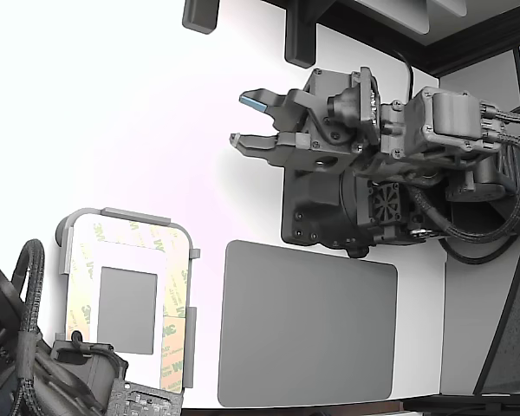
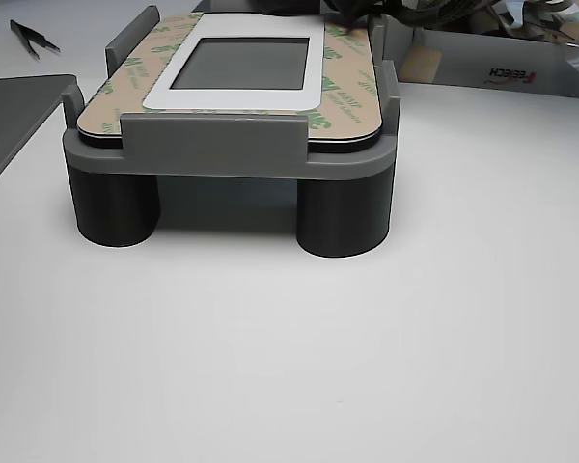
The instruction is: Peel off protective film from adhesive tape.
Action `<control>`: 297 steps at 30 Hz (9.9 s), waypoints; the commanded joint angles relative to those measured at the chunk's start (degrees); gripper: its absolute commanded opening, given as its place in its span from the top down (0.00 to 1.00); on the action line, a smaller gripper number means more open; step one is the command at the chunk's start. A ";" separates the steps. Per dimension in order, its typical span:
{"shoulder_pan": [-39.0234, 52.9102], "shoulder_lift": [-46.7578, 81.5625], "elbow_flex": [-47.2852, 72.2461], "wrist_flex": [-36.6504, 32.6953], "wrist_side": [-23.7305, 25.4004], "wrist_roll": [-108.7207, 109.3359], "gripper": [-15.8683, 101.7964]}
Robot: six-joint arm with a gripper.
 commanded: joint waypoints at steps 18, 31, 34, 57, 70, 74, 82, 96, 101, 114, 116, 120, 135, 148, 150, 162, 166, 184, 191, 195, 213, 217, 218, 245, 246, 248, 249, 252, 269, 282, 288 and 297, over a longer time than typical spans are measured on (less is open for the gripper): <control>-0.53 -0.09 -0.88 -4.13 -3.78 -14.15 0.01; 6.86 -14.15 -0.88 -17.93 -11.95 -44.82 0.02; 8.09 -13.54 -0.88 -16.17 -15.56 -52.47 0.02; 21.97 -24.52 -8.70 -10.63 -3.96 -82.71 0.01; 25.22 -37.18 -15.21 -16.17 -2.37 -94.39 0.78; 25.22 -39.90 -15.73 -18.28 -2.81 -99.23 0.95; 26.37 -45.44 -15.73 -23.38 -4.75 -106.70 0.95; 29.36 -56.16 -23.47 -21.53 -6.15 -110.74 0.95; 30.76 -59.41 -26.81 -19.25 -5.54 -110.04 0.95; 32.61 -64.86 -30.59 -19.16 -6.50 -110.39 0.95; 32.78 -65.65 -31.11 -19.16 -6.50 -110.92 0.95; 32.96 -66.45 -31.73 -18.98 -6.15 -111.80 0.95; 33.31 -67.94 -32.17 -20.21 -6.59 -113.03 0.95; 33.75 -69.26 -33.13 -19.78 -6.50 -111.18 0.95; 33.75 -69.52 -33.66 -19.07 -6.59 -110.74 0.95; 33.75 -69.61 -34.28 -16.87 -6.50 -109.86 0.95; 33.75 -69.43 -34.54 -16.44 -6.50 -109.86 0.95; 33.93 -69.35 -35.07 -15.82 -6.50 -109.25 0.95; 34.45 -68.99 -35.07 -15.38 -6.06 -108.90 0.95; 34.63 -68.99 -35.07 -15.29 -5.89 -108.81 0.95; 34.54 -69.61 -36.83 -14.24 -6.15 -108.98 0.95; 34.54 -69.70 -36.83 -14.50 -6.15 -108.98 0.95; 34.54 -69.70 -36.65 -14.68 -6.15 -108.98 0.95; 33.75 -70.49 -36.30 -15.47 -6.86 -108.72 0.95; 33.75 -70.49 -36.30 -15.38 -6.86 -108.54 0.95; 33.75 -70.49 -36.30 -15.38 -6.86 -108.54 0.95; 33.75 -70.49 -36.30 -15.29 -6.86 -108.46 0.95; 33.75 -70.31 -36.47 -14.85 -6.77 -108.37 0.95; 34.72 -69.61 -36.74 -13.97 -5.98 -107.40 0.95; 35.07 -69.61 -37.53 -13.10 -5.71 -107.23 0.95; 35.07 -69.61 -37.53 -13.10 -5.71 -107.31 0.95; 35.24 -69.26 -37.44 -12.83 -5.62 -107.40 0.95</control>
